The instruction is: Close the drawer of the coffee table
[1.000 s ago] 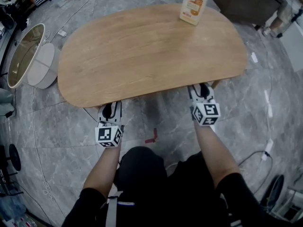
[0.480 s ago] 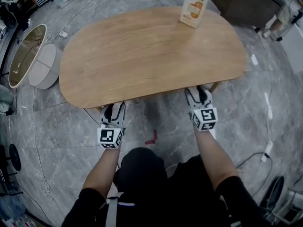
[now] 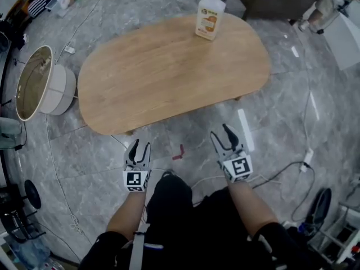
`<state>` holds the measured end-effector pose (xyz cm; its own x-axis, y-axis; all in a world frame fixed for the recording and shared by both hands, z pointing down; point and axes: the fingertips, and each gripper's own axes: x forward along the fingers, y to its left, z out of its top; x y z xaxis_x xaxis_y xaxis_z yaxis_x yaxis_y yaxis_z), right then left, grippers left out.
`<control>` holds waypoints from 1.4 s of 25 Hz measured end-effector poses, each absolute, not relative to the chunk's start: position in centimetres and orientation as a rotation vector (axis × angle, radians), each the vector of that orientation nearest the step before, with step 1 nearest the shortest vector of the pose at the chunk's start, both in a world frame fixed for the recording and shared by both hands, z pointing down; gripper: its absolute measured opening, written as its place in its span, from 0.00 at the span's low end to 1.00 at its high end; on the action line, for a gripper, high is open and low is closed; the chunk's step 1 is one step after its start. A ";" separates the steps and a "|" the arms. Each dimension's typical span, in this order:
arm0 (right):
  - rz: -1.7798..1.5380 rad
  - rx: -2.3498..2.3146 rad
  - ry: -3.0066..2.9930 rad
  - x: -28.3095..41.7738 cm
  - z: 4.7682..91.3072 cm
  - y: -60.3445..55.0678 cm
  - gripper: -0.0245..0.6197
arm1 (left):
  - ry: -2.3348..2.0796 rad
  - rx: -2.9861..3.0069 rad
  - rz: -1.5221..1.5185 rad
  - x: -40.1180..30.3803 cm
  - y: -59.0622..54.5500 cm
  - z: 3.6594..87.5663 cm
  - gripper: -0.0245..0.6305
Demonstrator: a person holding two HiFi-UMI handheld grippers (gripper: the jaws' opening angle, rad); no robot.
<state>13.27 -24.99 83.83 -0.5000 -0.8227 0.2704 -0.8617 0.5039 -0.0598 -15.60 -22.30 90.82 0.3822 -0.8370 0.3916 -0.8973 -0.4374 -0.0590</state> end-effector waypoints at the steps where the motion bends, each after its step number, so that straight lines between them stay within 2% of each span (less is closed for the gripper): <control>1: 0.286 1.440 -2.535 13.3 82.1 -24.3 0.33 | -1.556 2.469 0.567 -15.5 -21.9 89.3 0.28; 12: 0.405 1.422 -2.451 13.3 64.5 -17.7 0.33 | -1.451 2.446 0.671 -15.8 -16.6 72.6 0.28; 20: 0.350 1.368 -2.500 13.6 52.7 -14.0 0.33 | -1.463 2.469 0.667 -16.3 -13.2 61.2 0.28; 28: 0.240 1.392 -2.546 15.7 44.1 -12.5 0.33 | -1.527 2.531 0.565 -13.4 -12.1 52.3 0.28; 35: 0.198 1.404 -2.622 16.8 37.1 -9.3 0.33 | -1.580 2.656 0.387 -11.2 -12.0 40.9 0.28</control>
